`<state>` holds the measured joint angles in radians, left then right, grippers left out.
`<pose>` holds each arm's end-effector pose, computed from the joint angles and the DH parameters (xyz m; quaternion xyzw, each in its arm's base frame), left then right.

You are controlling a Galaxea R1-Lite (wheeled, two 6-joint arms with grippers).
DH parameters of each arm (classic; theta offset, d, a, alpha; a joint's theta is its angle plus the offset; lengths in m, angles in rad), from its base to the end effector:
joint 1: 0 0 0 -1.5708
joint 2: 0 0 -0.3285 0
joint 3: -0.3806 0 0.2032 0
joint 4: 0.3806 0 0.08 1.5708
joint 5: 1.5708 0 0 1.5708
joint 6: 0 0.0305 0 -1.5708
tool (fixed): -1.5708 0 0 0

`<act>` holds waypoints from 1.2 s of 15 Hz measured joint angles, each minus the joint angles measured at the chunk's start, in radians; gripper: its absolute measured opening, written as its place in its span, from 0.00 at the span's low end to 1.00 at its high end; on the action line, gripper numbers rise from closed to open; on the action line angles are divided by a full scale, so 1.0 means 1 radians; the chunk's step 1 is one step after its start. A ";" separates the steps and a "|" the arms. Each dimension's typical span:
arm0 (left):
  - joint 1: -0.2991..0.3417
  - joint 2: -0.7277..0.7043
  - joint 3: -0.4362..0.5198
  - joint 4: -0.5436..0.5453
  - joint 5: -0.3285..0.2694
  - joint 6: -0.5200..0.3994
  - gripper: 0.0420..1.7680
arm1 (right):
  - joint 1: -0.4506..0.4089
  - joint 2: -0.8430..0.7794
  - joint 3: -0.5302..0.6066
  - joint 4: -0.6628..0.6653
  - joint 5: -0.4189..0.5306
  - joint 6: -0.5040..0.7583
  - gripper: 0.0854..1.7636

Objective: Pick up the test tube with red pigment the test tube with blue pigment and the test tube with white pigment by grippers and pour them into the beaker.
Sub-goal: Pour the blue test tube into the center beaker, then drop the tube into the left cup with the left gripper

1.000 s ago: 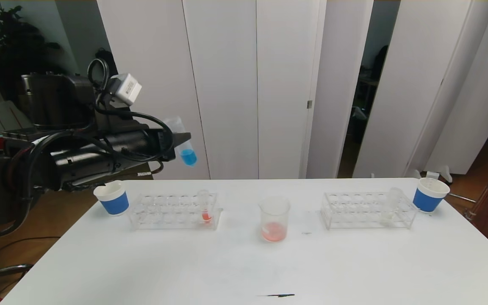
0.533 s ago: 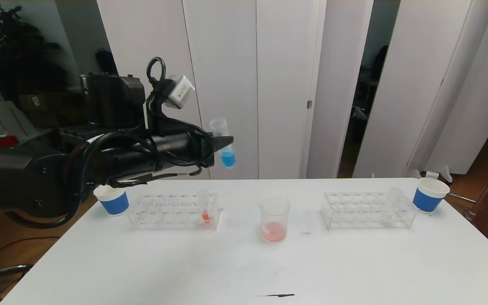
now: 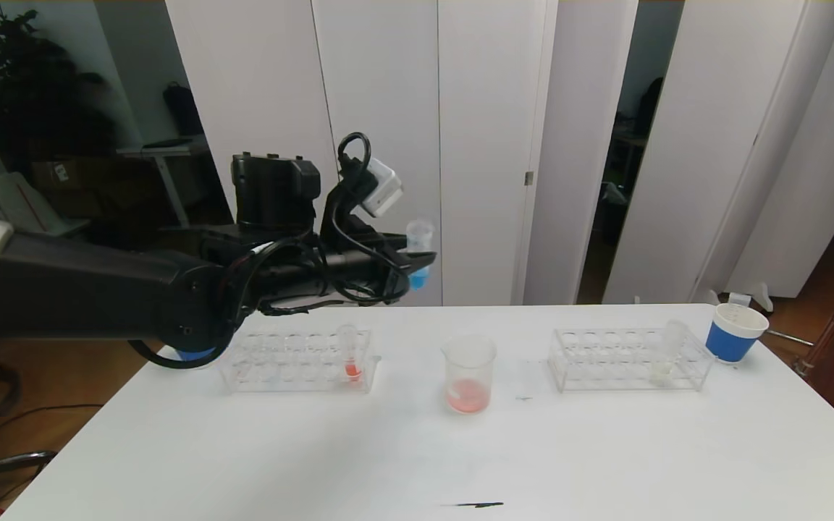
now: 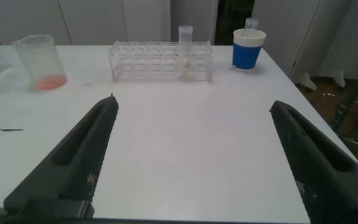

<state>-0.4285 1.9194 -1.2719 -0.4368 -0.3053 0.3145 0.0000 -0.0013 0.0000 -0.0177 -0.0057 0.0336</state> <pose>0.3736 -0.1807 0.2323 0.1518 0.0478 -0.3688 0.9158 -0.0295 -0.0002 0.0774 0.0168 -0.0095 -0.0027 0.9998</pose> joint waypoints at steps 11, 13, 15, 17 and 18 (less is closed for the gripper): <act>0.023 0.144 -0.022 -0.145 -0.075 0.548 0.31 | 0.000 0.000 0.000 0.000 0.000 0.000 0.99; 0.029 0.149 -0.023 -0.130 -0.072 0.618 0.31 | 0.000 0.000 0.000 0.000 0.000 0.000 0.99; 0.030 0.152 -0.026 -0.128 -0.060 0.665 0.31 | 0.000 0.000 0.000 0.000 0.000 0.000 0.99; 0.027 0.156 -0.025 -0.128 -0.037 0.688 0.31 | 0.000 0.000 0.000 0.000 0.000 0.000 0.99; 0.024 0.162 -0.027 -0.136 -0.015 0.717 0.31 | 0.000 0.000 0.000 0.000 0.000 0.000 0.99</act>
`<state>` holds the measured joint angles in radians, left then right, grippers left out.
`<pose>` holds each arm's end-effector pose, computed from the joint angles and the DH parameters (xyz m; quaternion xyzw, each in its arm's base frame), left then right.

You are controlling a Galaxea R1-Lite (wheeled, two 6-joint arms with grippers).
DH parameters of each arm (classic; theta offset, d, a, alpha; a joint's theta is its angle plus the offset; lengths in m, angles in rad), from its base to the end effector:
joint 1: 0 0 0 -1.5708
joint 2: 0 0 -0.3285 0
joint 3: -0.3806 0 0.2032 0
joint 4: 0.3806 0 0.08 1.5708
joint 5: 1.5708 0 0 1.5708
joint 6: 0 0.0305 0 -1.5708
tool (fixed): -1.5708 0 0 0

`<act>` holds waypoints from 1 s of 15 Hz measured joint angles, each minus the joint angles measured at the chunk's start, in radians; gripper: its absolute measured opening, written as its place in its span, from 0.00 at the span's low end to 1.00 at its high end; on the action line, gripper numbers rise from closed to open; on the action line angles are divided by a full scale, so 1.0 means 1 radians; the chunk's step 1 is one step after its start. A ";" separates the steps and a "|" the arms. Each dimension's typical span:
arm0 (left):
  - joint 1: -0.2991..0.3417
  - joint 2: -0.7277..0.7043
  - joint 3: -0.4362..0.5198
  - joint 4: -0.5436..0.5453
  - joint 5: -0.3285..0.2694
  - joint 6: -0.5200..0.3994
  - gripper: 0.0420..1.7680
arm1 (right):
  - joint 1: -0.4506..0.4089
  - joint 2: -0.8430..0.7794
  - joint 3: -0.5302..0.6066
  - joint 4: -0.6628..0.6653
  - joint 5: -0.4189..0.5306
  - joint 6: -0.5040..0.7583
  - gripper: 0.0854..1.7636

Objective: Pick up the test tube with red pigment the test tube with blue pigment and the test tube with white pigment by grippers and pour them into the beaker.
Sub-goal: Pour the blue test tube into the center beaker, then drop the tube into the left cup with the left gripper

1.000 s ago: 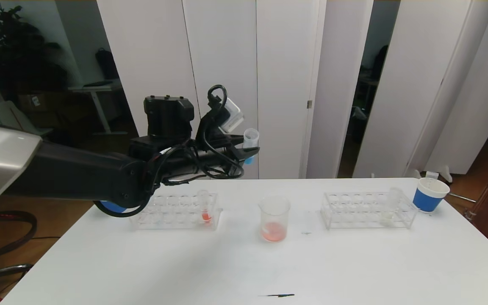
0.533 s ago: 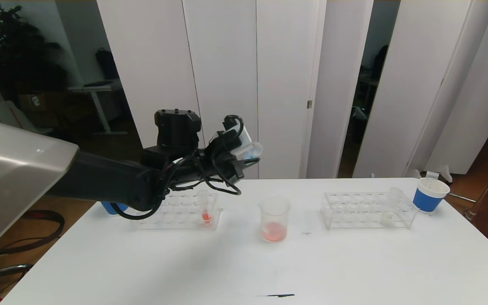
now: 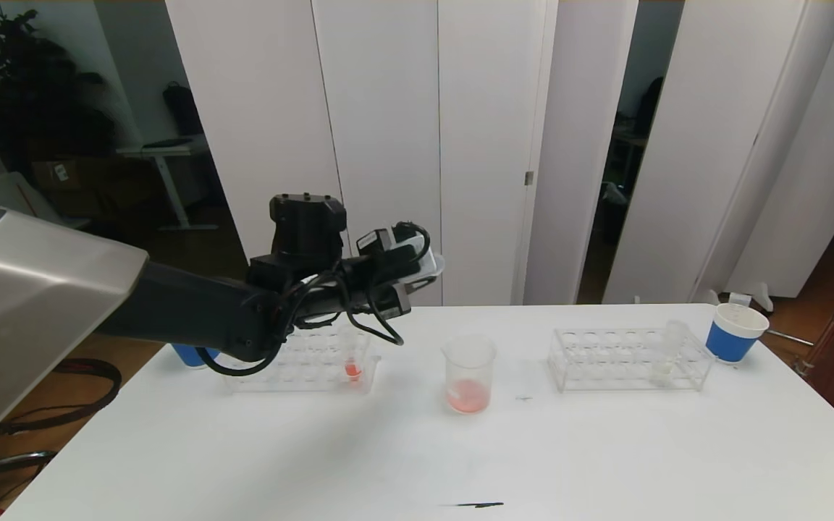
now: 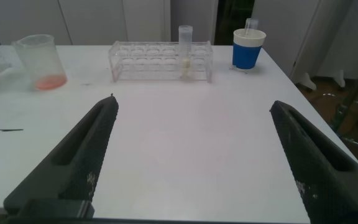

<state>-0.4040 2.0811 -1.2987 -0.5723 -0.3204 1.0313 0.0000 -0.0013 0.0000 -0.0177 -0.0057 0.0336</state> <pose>0.4137 -0.1873 0.1845 0.4624 -0.0826 -0.3582 0.8069 -0.0295 -0.0002 0.0774 0.0168 -0.0095 -0.0027 0.9998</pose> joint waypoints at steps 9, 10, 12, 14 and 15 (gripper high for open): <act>-0.036 0.081 0.000 -0.149 0.160 0.116 0.31 | 0.000 0.000 0.000 0.000 0.000 0.000 0.99; -0.039 0.086 0.002 -0.150 0.165 0.127 0.31 | 0.000 0.000 0.000 0.000 0.000 0.000 0.99; -0.041 0.092 0.004 -0.158 0.169 0.156 0.31 | 0.000 0.000 0.000 0.000 0.000 0.000 0.99; -0.042 0.095 0.016 -0.205 0.169 0.168 0.31 | 0.000 0.000 0.000 0.000 0.000 0.000 0.99; -0.042 0.096 0.027 -0.231 0.169 0.193 0.31 | 0.000 0.000 0.000 0.000 0.000 0.000 0.99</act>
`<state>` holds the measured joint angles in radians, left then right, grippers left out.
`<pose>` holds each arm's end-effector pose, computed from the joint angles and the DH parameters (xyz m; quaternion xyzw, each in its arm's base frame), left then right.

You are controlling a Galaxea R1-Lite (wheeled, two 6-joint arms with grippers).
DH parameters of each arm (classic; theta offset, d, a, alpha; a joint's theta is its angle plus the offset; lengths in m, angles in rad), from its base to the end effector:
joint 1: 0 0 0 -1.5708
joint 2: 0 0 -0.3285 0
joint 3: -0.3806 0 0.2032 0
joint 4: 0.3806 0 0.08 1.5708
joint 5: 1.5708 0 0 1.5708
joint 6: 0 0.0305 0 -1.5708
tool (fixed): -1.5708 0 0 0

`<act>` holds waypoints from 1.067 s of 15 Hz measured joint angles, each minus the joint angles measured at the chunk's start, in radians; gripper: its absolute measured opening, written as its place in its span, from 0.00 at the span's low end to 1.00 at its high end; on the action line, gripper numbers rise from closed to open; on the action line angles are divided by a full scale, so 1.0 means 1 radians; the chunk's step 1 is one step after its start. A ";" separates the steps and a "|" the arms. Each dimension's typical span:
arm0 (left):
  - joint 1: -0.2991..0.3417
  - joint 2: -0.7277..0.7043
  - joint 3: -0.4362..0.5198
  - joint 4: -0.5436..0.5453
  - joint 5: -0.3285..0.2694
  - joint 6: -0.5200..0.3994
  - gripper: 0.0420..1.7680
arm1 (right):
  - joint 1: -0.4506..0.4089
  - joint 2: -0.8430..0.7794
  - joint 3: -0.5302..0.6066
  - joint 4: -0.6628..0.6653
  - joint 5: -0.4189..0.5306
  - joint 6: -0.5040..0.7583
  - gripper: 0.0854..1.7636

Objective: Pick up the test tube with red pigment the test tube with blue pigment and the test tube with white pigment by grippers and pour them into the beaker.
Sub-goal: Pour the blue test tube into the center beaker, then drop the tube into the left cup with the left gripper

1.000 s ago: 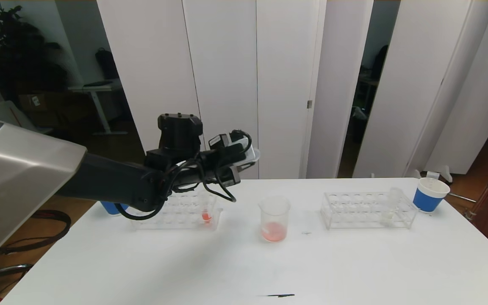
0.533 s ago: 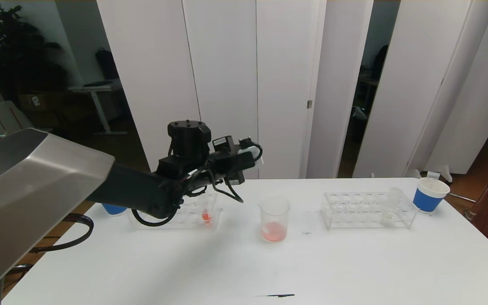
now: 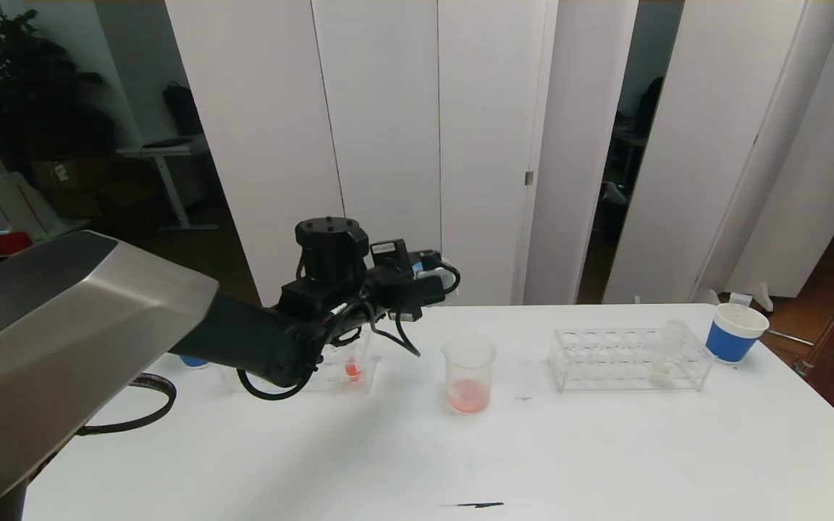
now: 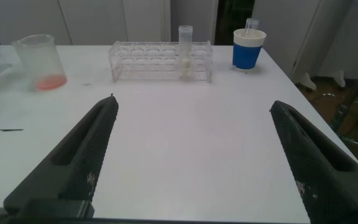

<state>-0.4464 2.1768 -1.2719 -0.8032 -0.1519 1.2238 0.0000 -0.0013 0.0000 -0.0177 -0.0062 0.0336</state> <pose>0.4243 -0.2082 0.1571 0.5543 -0.1279 -0.2698 0.7769 -0.0295 -0.0002 0.0774 0.0168 -0.0096 -0.0029 0.9998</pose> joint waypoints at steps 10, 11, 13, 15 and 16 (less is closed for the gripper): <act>-0.020 0.009 0.037 -0.071 0.021 0.073 0.31 | 0.000 0.000 0.000 0.000 0.000 0.000 0.99; -0.023 0.012 0.040 -0.091 0.024 0.089 0.31 | 0.000 0.000 0.000 0.000 0.000 0.000 0.99; -0.027 0.017 0.049 -0.113 0.037 0.104 0.31 | 0.000 0.000 0.000 0.000 0.000 0.000 0.99; -0.033 0.024 0.056 -0.129 0.043 0.112 0.31 | 0.000 0.000 0.000 0.000 0.000 0.000 0.99; -0.034 0.029 0.057 -0.141 0.043 0.119 0.31 | 0.000 0.000 0.000 0.000 0.000 0.000 0.99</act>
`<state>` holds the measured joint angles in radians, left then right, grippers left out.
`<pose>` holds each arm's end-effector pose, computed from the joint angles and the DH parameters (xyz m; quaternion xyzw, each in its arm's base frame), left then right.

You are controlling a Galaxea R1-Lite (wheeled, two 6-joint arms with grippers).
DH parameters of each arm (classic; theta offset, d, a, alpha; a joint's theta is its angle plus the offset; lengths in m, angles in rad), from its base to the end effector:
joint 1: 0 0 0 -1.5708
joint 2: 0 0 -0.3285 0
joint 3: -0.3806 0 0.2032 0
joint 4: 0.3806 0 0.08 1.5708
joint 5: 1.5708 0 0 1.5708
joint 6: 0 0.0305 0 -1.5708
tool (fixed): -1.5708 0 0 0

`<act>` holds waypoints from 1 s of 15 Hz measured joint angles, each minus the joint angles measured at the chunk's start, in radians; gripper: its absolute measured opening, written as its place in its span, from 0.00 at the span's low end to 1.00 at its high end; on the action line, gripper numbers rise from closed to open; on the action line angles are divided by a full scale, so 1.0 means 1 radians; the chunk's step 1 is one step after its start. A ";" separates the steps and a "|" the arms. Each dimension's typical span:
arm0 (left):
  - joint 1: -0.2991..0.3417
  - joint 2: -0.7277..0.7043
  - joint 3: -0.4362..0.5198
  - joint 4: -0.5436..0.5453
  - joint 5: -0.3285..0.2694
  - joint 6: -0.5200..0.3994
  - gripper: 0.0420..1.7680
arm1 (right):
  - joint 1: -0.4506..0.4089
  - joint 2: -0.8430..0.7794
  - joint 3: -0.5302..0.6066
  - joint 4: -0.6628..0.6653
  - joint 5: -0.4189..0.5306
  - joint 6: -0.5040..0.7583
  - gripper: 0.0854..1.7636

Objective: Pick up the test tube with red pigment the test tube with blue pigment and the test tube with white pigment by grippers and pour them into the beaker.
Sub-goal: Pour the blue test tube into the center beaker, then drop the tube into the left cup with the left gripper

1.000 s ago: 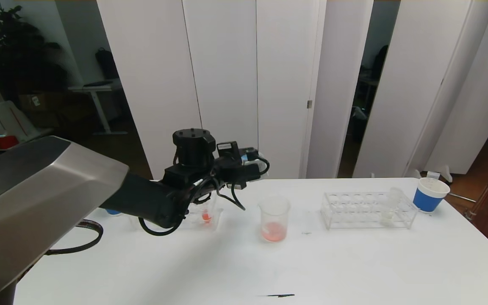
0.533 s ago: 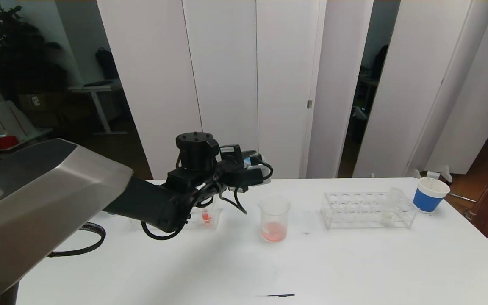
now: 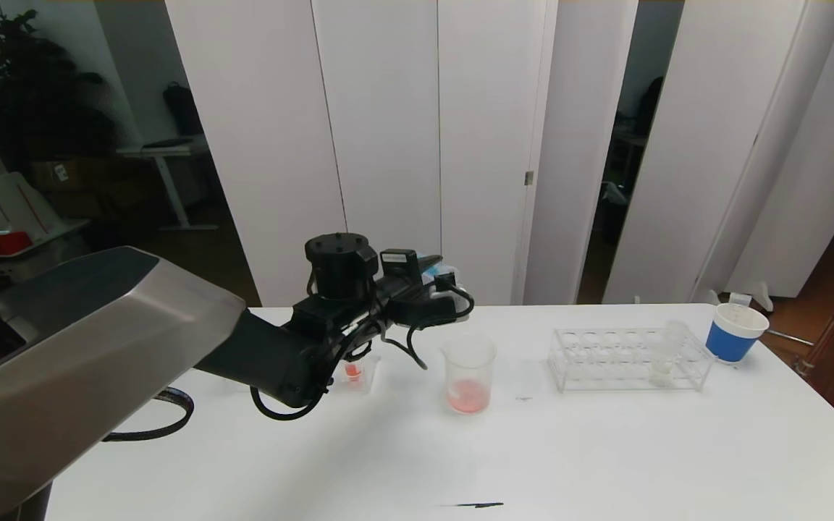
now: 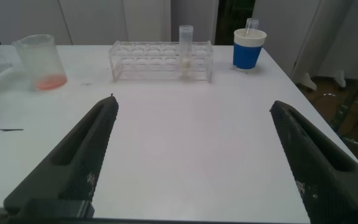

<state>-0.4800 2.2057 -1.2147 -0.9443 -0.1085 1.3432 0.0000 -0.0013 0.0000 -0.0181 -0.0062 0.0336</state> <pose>0.4167 -0.2207 0.1429 0.5987 -0.1624 -0.2413 0.7463 -0.0295 -0.0002 0.0774 0.0168 -0.0098 -0.0029 0.9998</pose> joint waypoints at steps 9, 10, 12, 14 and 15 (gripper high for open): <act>-0.009 0.032 0.014 -0.112 -0.001 0.050 0.31 | 0.000 0.000 0.000 0.000 0.000 0.000 0.99; -0.011 0.034 0.017 -0.116 -0.001 0.052 0.31 | 0.000 0.000 0.000 0.000 0.000 0.000 0.99; -0.017 0.034 0.031 -0.122 -0.001 0.053 0.31 | 0.000 0.000 0.000 0.000 0.000 0.000 0.99; -0.026 0.035 0.043 -0.135 -0.001 0.057 0.31 | 0.000 0.000 0.000 0.000 0.000 0.000 0.99; -0.028 0.035 0.045 -0.136 0.000 0.064 0.31 | 0.000 0.000 0.000 0.000 0.000 0.000 0.99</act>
<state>-0.5083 2.2409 -1.1698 -1.0800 -0.1087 1.4074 0.0000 -0.0013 0.0000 -0.0177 -0.0062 0.0336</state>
